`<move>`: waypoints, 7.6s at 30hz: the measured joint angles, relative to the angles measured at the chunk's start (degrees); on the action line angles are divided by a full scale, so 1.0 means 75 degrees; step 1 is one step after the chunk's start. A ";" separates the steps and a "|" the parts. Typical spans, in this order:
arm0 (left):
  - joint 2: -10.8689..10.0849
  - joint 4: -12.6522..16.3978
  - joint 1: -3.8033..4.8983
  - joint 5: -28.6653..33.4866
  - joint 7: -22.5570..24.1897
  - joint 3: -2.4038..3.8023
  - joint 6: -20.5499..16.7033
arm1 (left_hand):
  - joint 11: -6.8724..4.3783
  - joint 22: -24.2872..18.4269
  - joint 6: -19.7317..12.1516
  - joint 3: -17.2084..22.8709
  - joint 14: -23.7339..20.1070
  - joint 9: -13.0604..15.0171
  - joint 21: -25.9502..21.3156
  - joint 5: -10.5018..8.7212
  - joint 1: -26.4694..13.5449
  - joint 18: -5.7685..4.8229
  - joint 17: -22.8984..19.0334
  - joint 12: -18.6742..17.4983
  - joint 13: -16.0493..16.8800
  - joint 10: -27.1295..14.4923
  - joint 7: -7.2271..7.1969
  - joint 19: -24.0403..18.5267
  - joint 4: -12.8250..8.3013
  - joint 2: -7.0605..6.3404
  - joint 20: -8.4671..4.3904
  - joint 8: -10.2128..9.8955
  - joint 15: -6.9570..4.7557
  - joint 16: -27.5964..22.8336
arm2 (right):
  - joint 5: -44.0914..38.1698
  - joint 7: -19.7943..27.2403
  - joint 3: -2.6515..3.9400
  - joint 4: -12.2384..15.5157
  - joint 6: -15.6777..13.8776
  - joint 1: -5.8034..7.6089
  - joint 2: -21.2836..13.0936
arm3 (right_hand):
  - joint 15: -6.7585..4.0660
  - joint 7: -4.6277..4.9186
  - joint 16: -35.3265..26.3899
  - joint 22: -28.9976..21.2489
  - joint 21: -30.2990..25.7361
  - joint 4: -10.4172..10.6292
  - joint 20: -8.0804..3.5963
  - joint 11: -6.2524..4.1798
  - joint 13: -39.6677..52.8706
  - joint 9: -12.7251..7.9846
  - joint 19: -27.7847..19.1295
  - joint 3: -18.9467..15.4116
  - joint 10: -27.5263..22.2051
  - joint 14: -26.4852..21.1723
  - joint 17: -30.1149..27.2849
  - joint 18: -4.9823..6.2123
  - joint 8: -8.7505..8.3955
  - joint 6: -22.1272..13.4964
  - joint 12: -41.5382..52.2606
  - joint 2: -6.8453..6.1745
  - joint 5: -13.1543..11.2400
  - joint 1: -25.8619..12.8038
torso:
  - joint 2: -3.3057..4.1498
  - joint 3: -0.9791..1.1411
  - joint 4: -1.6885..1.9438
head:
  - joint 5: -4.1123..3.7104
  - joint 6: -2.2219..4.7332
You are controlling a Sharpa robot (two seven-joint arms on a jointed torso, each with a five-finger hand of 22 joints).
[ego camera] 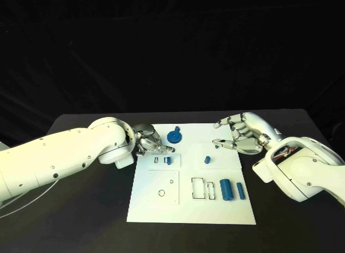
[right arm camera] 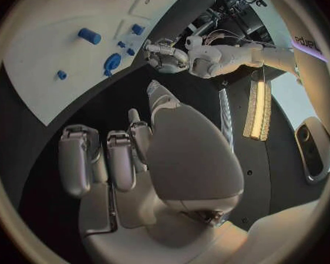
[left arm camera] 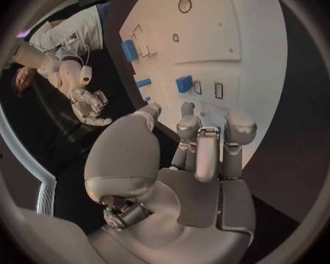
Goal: Assemble the parts on the task board
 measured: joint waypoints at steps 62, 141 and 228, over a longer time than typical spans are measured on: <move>0.1023 -0.0897 0.0317 -0.0104 -0.0896 -0.0355 0.1693 | -0.0054 0.0259 -0.0057 -0.0007 0.0028 0.0289 0.0177 -0.0078 0.0242 0.0002 -0.0004 0.0149 0.0166 0.0053 -0.0054 0.0094 -0.0032 0.0517 -0.0014 0.0157 -0.0026 0.0075 | 0.0325 0.0113 -0.0011 -0.0229 -0.0198 -0.0001 0.0165 | -0.0001 -0.0026 -0.0134 0.0002 -0.0208 0.0000 0.0000 -0.0030 -0.0002 -0.0006 0.0000 0.0041 -0.0025 0.0001 0.0002 -0.0001 0.0053 0.0025 -0.0090 0.0000 0.0075 -0.0001 | 0.0014 0.0001 -0.0003 | -0.0037 -0.0144; 0.0319 -0.0051 -0.0096 -0.1249 -0.0142 -0.0509 -0.0385 | -0.0314 0.0791 -0.0012 0.3542 0.0014 0.2085 0.0508 -0.0079 0.0303 -0.0117 -0.0006 0.0288 0.0332 0.0449 -0.0288 0.0300 -0.0380 -0.0245 -0.0191 0.0947 -0.0259 0.0193 | 0.0330 0.0052 -0.0021 -0.0377 -0.0140 -0.0116 0.0183 | -0.0001 -0.0026 -0.0134 0.0002 -0.0210 0.0000 -0.0001 -0.0030 0.0002 -0.0018 0.0000 0.0082 -0.0024 0.0001 0.0003 -0.0002 0.0083 0.0024 -0.0090 0.0000 0.0148 -0.0001 | 0.0015 -0.0009 0.0010 | 0.0001 -0.0274; 0.0560 -0.0513 0.0027 -0.0396 -0.0470 -0.0374 0.0685 | -0.0343 0.0912 0.0099 0.3563 0.0013 0.2109 0.0561 -0.0040 0.0234 -0.0116 -0.0006 0.0327 0.0393 0.0532 -0.0285 0.0409 -0.0359 -0.0255 -0.0191 0.0882 -0.0258 0.0253 | 0.0331 0.0026 -0.0022 -0.0456 -0.0098 -0.0185 0.0261 | -0.0001 -0.0052 -0.0134 0.0002 -0.0206 0.0001 0.0000 -0.0029 -0.0001 -0.0027 0.0000 0.0125 -0.0024 0.0001 0.0004 -0.0002 0.0111 0.0050 -0.0090 0.0033 0.0175 -0.0033 | 0.0016 0.0010 0.0001 | -0.0028 -0.0388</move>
